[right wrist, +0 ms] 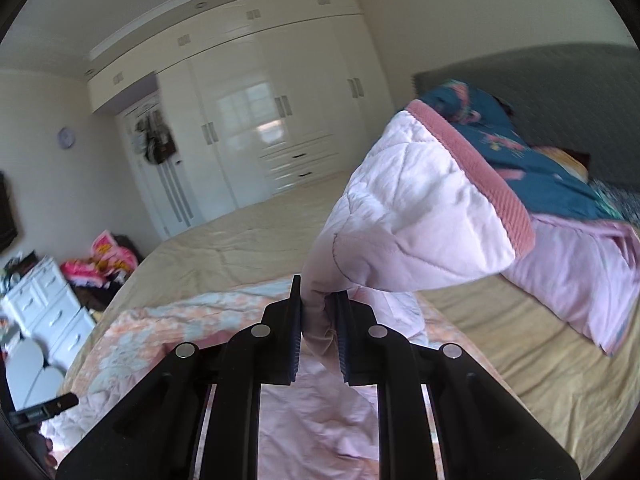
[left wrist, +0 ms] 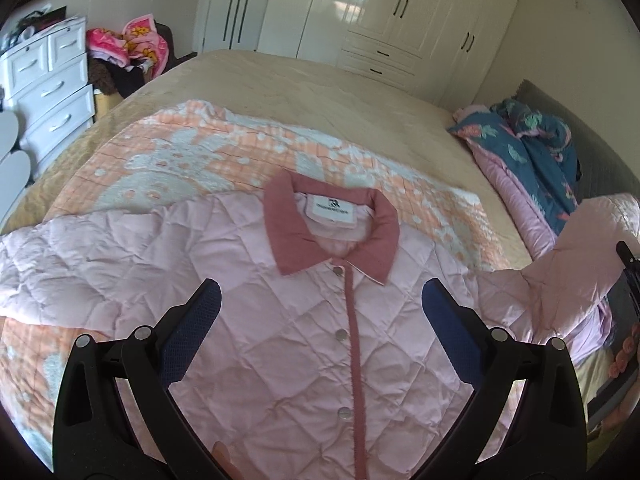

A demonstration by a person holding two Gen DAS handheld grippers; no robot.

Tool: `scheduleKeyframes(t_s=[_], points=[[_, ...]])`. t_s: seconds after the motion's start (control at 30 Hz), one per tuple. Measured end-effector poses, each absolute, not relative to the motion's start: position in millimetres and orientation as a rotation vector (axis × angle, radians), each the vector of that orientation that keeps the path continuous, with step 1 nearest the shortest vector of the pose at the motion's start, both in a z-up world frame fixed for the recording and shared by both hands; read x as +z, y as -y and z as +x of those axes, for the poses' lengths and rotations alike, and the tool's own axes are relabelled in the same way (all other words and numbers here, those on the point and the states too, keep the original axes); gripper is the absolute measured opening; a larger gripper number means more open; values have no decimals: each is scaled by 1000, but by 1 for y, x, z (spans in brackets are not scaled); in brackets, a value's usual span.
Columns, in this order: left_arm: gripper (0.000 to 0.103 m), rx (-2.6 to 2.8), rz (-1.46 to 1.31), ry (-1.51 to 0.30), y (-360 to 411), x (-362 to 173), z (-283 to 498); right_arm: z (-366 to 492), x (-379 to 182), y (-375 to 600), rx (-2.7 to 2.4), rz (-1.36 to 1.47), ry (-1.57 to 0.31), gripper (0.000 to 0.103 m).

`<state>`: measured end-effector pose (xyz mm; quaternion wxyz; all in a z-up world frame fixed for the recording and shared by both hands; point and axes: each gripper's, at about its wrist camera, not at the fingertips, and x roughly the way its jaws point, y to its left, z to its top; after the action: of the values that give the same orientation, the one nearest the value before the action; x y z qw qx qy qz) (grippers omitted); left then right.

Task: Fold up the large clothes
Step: 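Lift the sleeve with the right tool and fold it across the jacket front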

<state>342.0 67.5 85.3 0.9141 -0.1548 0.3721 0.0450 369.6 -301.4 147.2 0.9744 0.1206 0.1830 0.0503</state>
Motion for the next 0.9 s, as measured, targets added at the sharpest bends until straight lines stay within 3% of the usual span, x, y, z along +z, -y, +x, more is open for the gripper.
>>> scheduleKeyframes(t_s=[0.5, 0.9], points=[[94, 111, -412, -775, -129, 74, 331, 379, 146, 175, 293, 93, -404, 14], [94, 149, -414, -782, -160, 63, 325, 383, 97, 95, 437, 33, -479, 14]])
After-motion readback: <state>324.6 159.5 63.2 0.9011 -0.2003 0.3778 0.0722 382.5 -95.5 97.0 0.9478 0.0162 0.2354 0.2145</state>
